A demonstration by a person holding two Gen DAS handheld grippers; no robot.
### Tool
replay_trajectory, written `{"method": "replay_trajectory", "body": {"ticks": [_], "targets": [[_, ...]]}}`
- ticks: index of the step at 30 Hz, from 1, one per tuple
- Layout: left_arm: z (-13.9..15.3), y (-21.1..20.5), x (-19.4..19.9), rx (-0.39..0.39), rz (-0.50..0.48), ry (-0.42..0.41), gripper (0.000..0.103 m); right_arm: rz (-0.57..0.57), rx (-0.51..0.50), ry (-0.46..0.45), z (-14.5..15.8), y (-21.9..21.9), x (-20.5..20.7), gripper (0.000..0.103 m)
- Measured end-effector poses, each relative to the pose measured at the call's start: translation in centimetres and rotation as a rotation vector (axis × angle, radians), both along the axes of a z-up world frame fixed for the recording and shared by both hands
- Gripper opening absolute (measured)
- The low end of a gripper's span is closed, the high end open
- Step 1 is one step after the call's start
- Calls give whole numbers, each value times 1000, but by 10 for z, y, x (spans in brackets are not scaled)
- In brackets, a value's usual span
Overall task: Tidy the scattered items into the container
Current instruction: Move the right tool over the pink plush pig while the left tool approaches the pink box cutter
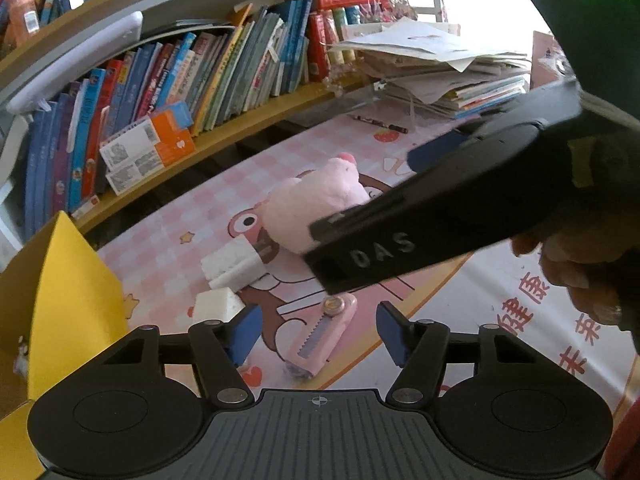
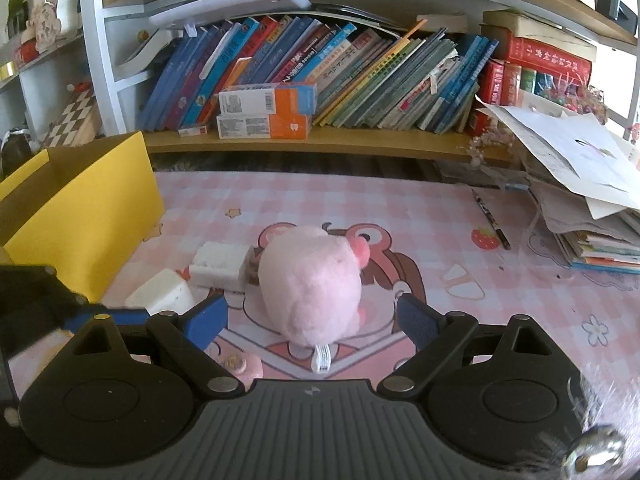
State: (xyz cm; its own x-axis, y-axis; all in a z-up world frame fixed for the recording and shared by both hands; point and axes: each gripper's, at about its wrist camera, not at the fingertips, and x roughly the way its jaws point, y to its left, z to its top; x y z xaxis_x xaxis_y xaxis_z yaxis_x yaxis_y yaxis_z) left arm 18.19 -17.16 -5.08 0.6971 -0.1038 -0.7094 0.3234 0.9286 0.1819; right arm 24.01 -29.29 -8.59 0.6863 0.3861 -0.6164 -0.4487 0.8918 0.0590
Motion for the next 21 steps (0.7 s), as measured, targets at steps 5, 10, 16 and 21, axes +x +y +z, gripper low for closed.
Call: {"method": "replay_trajectory", "body": {"ticks": [5,10,16,21], "targets": [[-6,-1,6,-10,-8,17,63,4,12,-1,-3,2,11,92],[-9,0,11,-20,-11,28,63,13,11,2,-7,4,18,92],[-12,0,17,-36,-16,40,62,26,9,13,-12,5,25,92],[-16,1,22,-48,-16,52,62,45,7,25,-16,9,30,92]]}}
